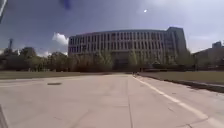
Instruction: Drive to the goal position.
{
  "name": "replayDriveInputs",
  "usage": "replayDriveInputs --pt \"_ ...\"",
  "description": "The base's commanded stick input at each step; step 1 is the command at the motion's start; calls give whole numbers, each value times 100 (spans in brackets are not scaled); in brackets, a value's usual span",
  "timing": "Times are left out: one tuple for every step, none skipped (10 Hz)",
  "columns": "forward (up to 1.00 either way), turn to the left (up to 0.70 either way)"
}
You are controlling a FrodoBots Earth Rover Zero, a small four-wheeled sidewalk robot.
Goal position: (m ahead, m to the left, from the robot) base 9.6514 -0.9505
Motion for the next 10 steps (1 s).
replayDriveInputs --pt "70 6" --pt "70 6" --pt "70 6" --pt "70 6" --pt "70 6" --pt "70 6" --pt "70 6" --pt "70 6" --pt "70 6" --pt "70 6"
